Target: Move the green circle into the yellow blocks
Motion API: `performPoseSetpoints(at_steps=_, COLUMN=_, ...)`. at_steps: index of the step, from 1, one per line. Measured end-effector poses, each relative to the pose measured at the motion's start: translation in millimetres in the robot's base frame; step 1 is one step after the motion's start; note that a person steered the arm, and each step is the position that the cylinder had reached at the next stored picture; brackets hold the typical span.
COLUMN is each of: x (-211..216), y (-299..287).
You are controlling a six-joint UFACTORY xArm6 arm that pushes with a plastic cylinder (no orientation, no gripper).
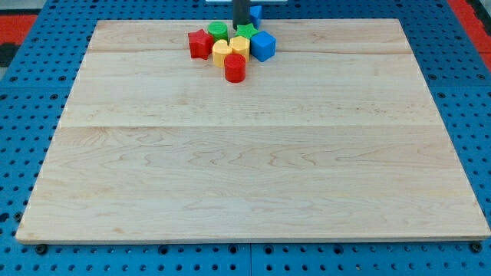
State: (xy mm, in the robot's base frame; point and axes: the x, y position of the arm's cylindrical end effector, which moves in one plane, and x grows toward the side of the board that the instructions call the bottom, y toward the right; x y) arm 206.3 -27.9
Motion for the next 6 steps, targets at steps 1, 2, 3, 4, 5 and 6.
performPoseSetpoints(at_steps=1, x=-0.3, y=-63.0)
performPoseSetpoints(at_steps=2, x=-1.0, y=-117.4)
performPoseSetpoints(at_steps=3, x=3.3, y=-116.2)
performPoseSetpoints(at_steps=4, x=19.8, y=-78.6)
performPoseSetpoints(at_steps=5, x=46.7, y=-47.7)
performPoseSetpoints(at_steps=6, x=54.2, y=-49.0)
